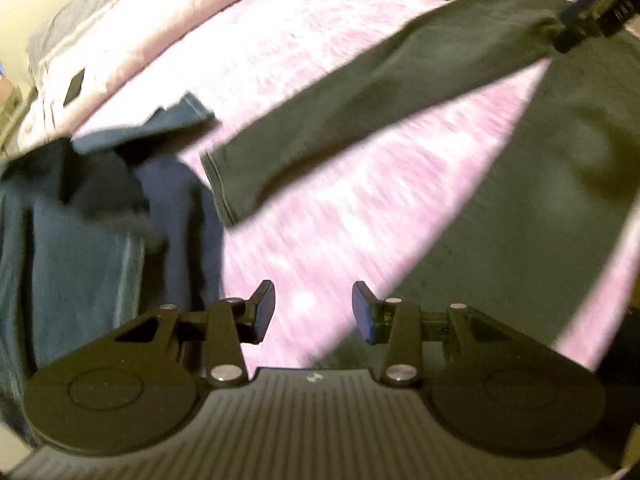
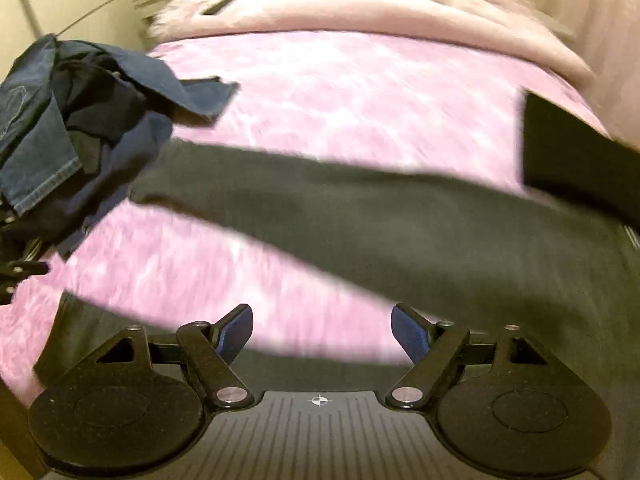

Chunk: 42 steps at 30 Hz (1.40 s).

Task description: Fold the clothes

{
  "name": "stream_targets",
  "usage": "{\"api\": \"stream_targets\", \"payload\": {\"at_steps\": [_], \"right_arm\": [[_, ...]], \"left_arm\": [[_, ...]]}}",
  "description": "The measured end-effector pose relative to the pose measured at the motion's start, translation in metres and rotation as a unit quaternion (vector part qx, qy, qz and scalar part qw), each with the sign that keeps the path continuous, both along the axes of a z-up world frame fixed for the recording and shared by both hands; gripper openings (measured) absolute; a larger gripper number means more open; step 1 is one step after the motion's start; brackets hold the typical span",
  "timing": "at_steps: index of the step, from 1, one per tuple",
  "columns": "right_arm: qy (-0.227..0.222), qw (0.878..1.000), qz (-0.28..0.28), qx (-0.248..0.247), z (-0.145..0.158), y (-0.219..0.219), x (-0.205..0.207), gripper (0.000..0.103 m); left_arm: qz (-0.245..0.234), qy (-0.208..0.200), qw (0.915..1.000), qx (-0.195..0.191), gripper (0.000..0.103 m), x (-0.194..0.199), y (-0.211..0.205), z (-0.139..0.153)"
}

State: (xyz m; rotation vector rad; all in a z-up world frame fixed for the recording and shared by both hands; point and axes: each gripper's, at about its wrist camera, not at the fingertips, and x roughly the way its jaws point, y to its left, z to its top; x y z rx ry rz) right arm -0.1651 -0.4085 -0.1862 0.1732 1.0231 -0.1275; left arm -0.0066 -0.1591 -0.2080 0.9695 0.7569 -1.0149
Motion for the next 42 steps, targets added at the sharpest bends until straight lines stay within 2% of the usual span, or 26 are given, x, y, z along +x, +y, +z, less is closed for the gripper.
{"api": "stream_targets", "payload": {"at_steps": [5, 9, 13, 16, 18, 20, 22, 24, 25, 26, 28, 29, 31, 32, 34, 37, 38, 39, 40, 41, 42], "right_arm": [[0.002, 0.992, 0.120, -0.026, -0.043, -0.048, 0.119, 0.079], [0.016, 0.981, 0.185, -0.060, -0.073, -0.078, 0.171, 0.079], [0.046, 0.976, 0.195, -0.086, -0.102, -0.121, 0.184, 0.079], [0.074, 0.975, 0.185, -0.095, -0.120, -0.159, 0.178, 0.079], [0.090, 0.972, 0.190, -0.106, -0.130, -0.177, 0.173, 0.079], [0.102, 0.967, 0.202, -0.117, -0.139, -0.191, 0.174, 0.079], [0.110, 0.960, 0.226, -0.125, -0.148, -0.200, 0.180, 0.079], [0.123, 0.956, 0.241, -0.116, -0.155, -0.204, 0.185, 0.079], [0.130, 0.954, 0.248, -0.108, -0.160, -0.206, 0.188, 0.078], [0.137, 0.953, 0.253, -0.101, -0.164, -0.208, 0.190, 0.060], [0.138, 0.955, 0.246, -0.094, -0.160, -0.208, 0.193, 0.048], [0.128, 0.955, 0.243, -0.114, -0.154, -0.205, 0.192, 0.036], [0.105, 0.957, 0.228, -0.143, -0.146, -0.202, 0.191, 0.036], [0.095, 0.958, 0.221, -0.154, -0.143, -0.201, 0.190, 0.036], [0.107, 0.963, 0.205, -0.138, -0.149, -0.203, 0.191, 0.036], [0.104, 0.968, 0.192, -0.126, -0.145, -0.191, 0.186, 0.037], [0.095, 0.972, 0.183, -0.117, -0.140, -0.184, 0.179, 0.042], [0.086, 0.975, 0.172, -0.107, -0.136, -0.177, 0.173, 0.056], [0.074, 0.981, 0.155, -0.093, -0.132, -0.170, 0.165, 0.065], [0.060, 0.987, 0.134, -0.072, -0.128, -0.162, 0.158, 0.069], [0.048, 0.992, 0.110, -0.043, -0.124, -0.156, 0.150, 0.069]], "left_arm": [[0.014, 0.002, 0.9999, 0.003, 0.037, 0.064, -0.076, -0.023], [0.020, -0.005, 0.9997, 0.012, 0.038, 0.124, -0.124, -0.045], [0.020, -0.011, 0.9986, 0.048, 0.043, 0.176, -0.165, -0.080], [0.040, 0.009, 0.9966, 0.072, 0.044, 0.209, -0.178, -0.106], [0.057, 0.023, 0.9950, 0.078, 0.051, 0.225, -0.181, -0.117], [0.071, 0.034, 0.9939, 0.077, 0.064, 0.235, -0.182, -0.123], [0.073, 0.037, 0.9936, 0.078, 0.065, 0.239, -0.183, -0.127], [0.064, 0.060, 0.9931, 0.078, 0.050, 0.239, -0.184, -0.126], [0.059, 0.072, 0.9927, 0.077, 0.033, 0.238, -0.184, -0.126], [0.051, 0.063, 0.9939, 0.074, 0.022, 0.235, -0.184, -0.121], [0.035, 0.033, 0.9966, 0.066, 0.016, 0.228, -0.184, -0.111], [0.039, 0.013, 0.9978, 0.051, 0.012, 0.225, -0.182, -0.103], [0.064, -0.019, 0.9973, 0.028, 0.010, 0.223, -0.177, -0.094], [0.075, -0.018, 0.9967, 0.028, 0.010, 0.224, -0.176, -0.097], [0.078, -0.006, 0.9953, 0.058, 0.010, 0.223, -0.178, -0.114], [0.077, -0.023, 0.9944, 0.069, 0.014, 0.216, -0.174, -0.119], [0.081, -0.032, 0.9941, 0.065, 0.016, 0.212, -0.171, -0.116], [0.086, -0.042, 0.9937, 0.060, 0.016, 0.209, -0.169, -0.111], [0.090, -0.053, 0.9931, 0.054, 0.017, 0.205, -0.166, -0.107], [0.091, -0.051, 0.9937, 0.040, 0.016, 0.198, -0.164, -0.101], [0.091, -0.046, 0.9945, 0.024, 0.016, 0.190, -0.162, -0.095]]}}
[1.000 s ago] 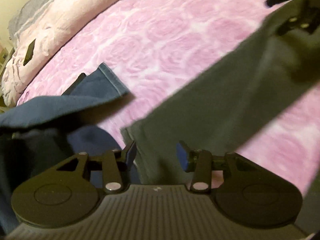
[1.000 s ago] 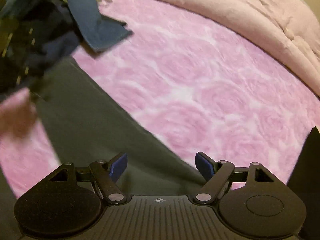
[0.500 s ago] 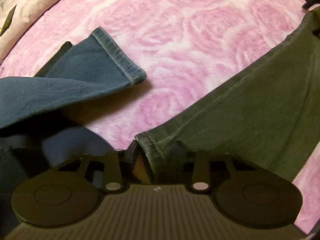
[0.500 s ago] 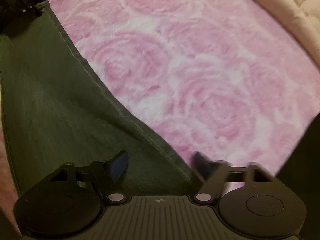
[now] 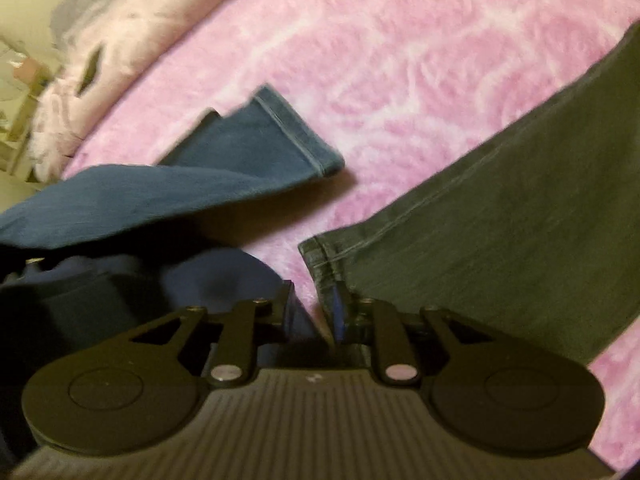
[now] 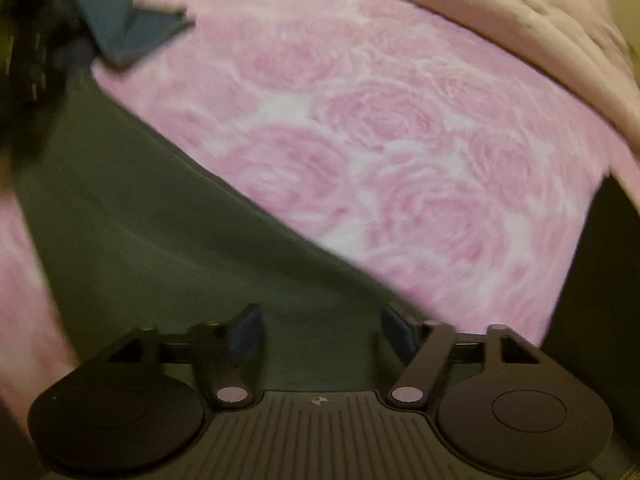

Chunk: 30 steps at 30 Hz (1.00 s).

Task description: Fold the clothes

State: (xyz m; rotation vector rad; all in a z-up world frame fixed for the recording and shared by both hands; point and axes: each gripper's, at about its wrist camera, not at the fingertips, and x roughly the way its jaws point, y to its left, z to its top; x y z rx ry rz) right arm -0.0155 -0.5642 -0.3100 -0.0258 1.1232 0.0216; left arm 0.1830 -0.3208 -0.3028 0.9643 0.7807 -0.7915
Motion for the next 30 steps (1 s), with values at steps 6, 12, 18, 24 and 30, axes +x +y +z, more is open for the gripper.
{"api": "stream_targets", "payload": {"at_steps": [6, 12, 18, 24, 30], "right_arm": [[-0.011, 0.993, -0.072, 0.097, -0.009, 0.048, -0.020, 0.069], [0.060, 0.995, -0.060, 0.055, -0.019, 0.076, -0.057, 0.069], [0.031, 0.987, -0.149, 0.049, 0.046, 0.080, -0.108, 0.071], [-0.001, 0.973, -0.229, 0.034, 0.109, 0.111, -0.172, 0.085], [-0.027, 0.957, -0.287, 0.028, 0.158, 0.160, -0.237, 0.085]], "left_arm": [[-0.101, 0.111, 0.9885, -0.014, 0.017, -0.075, -0.013, -0.019], [-0.095, 0.094, 0.9909, 0.015, 0.016, -0.087, -0.006, -0.025], [-0.025, 0.112, 0.9931, -0.022, 0.019, -0.097, 0.038, 0.027], [0.014, 0.153, 0.9862, -0.063, 0.035, -0.147, 0.094, 0.086], [0.032, 0.194, 0.9764, -0.090, 0.053, -0.200, 0.153, 0.124]]}}
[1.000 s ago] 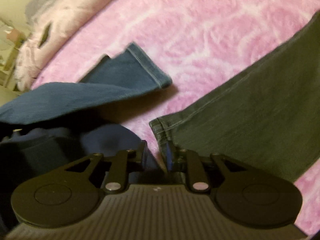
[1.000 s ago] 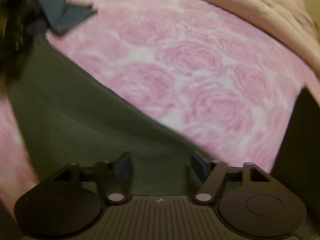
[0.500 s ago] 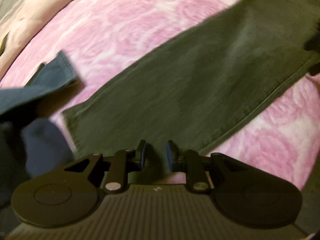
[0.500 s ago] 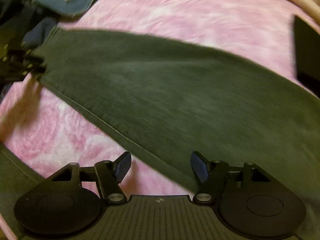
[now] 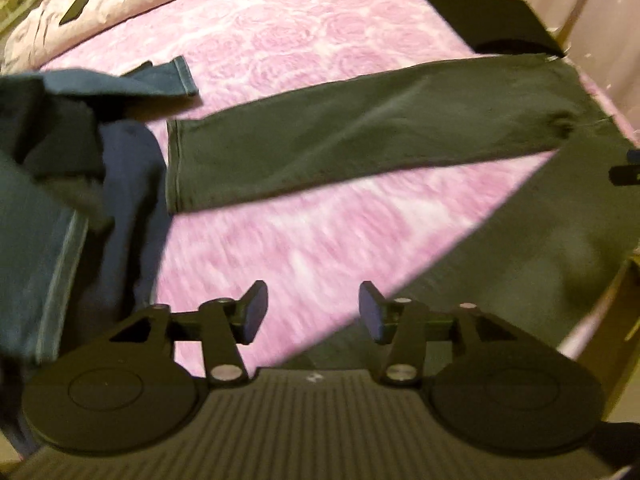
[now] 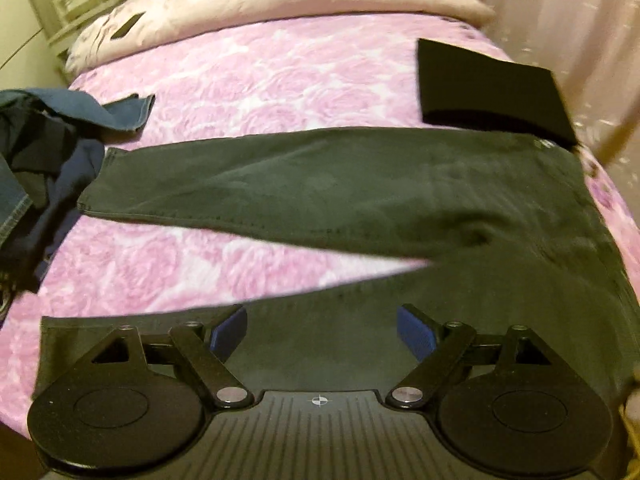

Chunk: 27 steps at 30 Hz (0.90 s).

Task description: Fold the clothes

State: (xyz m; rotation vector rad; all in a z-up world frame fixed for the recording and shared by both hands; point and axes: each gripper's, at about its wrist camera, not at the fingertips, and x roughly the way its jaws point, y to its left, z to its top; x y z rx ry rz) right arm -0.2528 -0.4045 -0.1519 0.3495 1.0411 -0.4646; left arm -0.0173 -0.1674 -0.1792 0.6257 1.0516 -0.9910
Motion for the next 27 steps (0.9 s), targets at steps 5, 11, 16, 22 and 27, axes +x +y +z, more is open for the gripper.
{"api": "stream_targets", "payload": {"at_steps": [5, 11, 16, 22, 27], "right_arm": [[-0.007, 0.999, -0.032, -0.011, 0.031, 0.037, -0.043, 0.085], [0.031, 0.999, -0.036, 0.004, 0.040, 0.064, -0.066, 0.085], [0.046, 0.998, -0.042, -0.002, 0.047, 0.066, -0.075, 0.085], [0.064, 0.998, -0.006, -0.021, 0.049, 0.055, -0.081, 0.085], [0.074, 0.997, 0.007, -0.024, 0.050, 0.034, -0.094, 0.085]], "left_arm": [[0.003, 0.007, 0.9999, -0.012, 0.087, -0.028, 0.039, 0.025], [-0.003, -0.007, 1.0000, -0.005, 0.097, -0.054, 0.073, 0.047], [-0.001, -0.024, 0.9997, 0.010, 0.097, -0.072, 0.090, 0.047], [0.023, -0.025, 0.9990, 0.028, 0.097, -0.091, 0.097, 0.038], [0.055, -0.024, 0.9975, 0.037, 0.097, -0.108, 0.090, 0.040]]}}
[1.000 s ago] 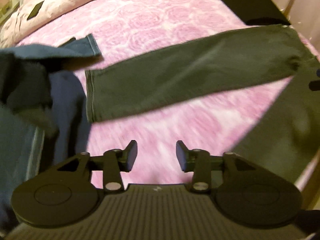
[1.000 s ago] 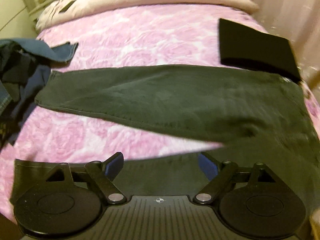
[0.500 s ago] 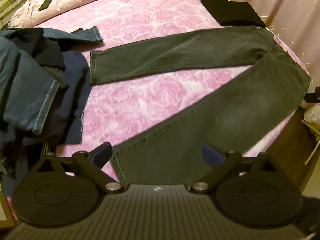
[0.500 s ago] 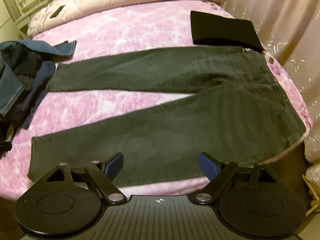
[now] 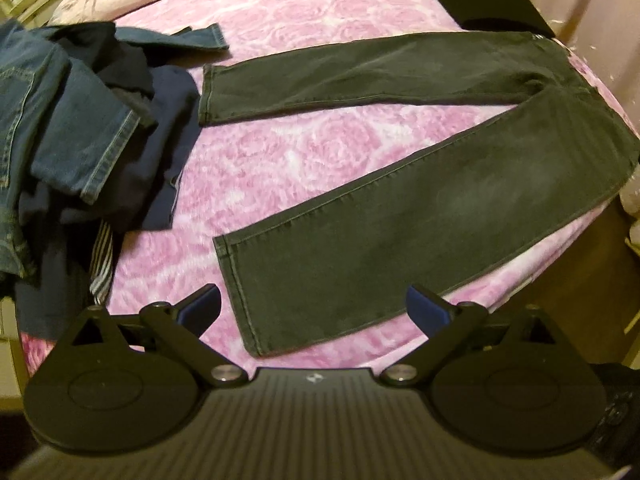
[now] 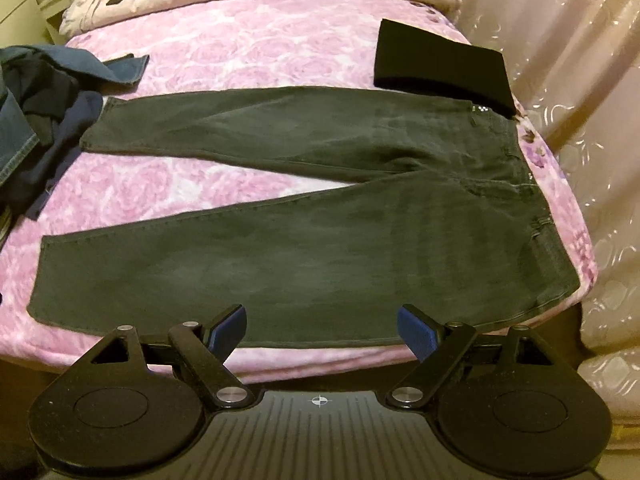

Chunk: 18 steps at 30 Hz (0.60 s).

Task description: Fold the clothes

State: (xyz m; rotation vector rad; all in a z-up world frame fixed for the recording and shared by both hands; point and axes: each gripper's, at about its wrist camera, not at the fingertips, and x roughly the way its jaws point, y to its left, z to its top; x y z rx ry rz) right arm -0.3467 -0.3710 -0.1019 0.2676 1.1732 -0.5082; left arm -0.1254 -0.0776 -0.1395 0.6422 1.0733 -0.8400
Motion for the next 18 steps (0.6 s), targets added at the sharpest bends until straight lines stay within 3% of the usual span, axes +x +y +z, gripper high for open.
{"api": "stream_targets", "payload": {"at_steps": [7, 18], "right_arm": [[0.006, 1.000, 0.005, -0.005, -0.003, -0.030, -0.022, 0.085], [0.025, 0.998, 0.050, 0.009, -0.017, -0.049, -0.037, 0.085]], "left_arm": [[0.005, -0.011, 0.9999, 0.010, 0.097, -0.032, -0.032, 0.005], [0.028, 0.005, 0.9994, 0.020, 0.097, -0.072, -0.057, -0.002]]}}
